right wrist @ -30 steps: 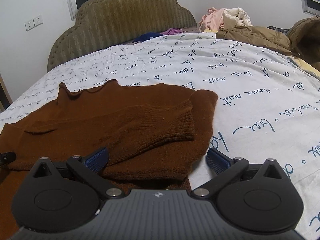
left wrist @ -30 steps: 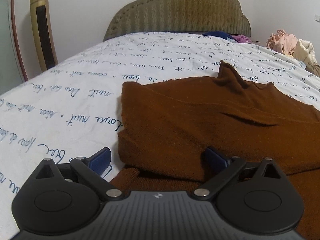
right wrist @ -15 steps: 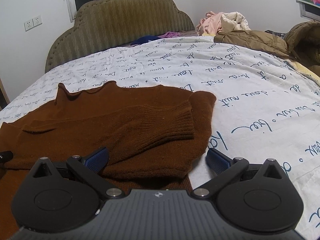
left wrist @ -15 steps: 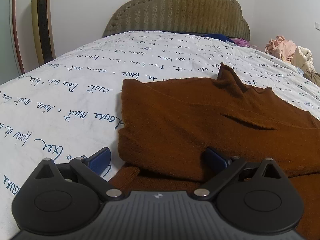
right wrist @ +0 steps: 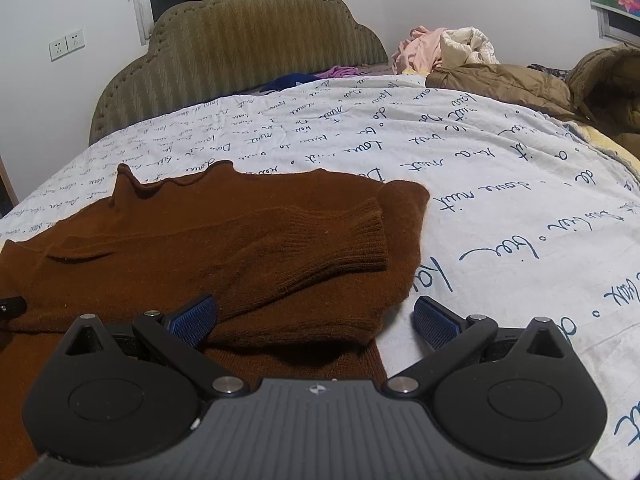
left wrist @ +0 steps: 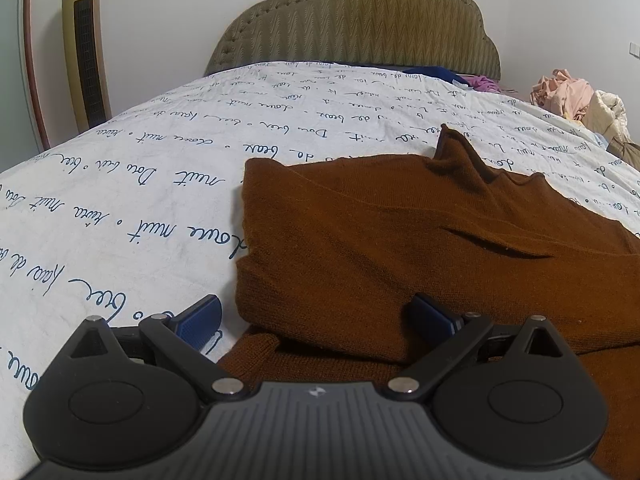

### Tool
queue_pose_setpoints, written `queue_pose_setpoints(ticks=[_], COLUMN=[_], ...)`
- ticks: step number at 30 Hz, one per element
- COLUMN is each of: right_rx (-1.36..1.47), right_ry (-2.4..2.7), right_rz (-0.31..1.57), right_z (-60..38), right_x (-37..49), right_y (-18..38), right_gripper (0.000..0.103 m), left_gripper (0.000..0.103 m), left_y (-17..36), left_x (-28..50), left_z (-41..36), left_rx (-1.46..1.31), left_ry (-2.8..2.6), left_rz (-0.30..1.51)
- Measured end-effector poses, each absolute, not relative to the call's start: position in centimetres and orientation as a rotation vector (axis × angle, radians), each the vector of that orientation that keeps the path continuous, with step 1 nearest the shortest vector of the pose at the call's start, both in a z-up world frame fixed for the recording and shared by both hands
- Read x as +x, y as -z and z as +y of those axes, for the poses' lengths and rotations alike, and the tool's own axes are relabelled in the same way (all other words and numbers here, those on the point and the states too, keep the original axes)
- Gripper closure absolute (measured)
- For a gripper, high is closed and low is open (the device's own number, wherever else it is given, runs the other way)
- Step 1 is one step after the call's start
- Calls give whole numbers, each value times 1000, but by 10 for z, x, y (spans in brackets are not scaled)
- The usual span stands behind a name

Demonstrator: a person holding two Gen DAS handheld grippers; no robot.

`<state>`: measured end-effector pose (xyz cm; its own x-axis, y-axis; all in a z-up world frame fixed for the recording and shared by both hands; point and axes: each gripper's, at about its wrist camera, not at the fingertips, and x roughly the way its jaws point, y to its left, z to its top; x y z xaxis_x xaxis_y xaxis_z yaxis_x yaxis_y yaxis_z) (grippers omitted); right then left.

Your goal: Fold small clothes

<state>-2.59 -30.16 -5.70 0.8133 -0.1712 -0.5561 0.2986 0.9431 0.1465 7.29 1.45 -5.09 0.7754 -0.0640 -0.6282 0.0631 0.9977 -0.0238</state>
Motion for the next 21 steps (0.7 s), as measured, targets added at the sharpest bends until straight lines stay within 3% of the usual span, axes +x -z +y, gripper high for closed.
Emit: queue_pose_setpoints(ticks=[21], right_rx=[255], right_ry=[205], right_rz=[567], right_z=[-305], right_x=[-31], right_y=[54], right_gripper=[0], left_gripper=[1], left_y=[42], left_x=[62], left_z=[21], left_rx=[23], left_ry=[93], left_rz=[687])
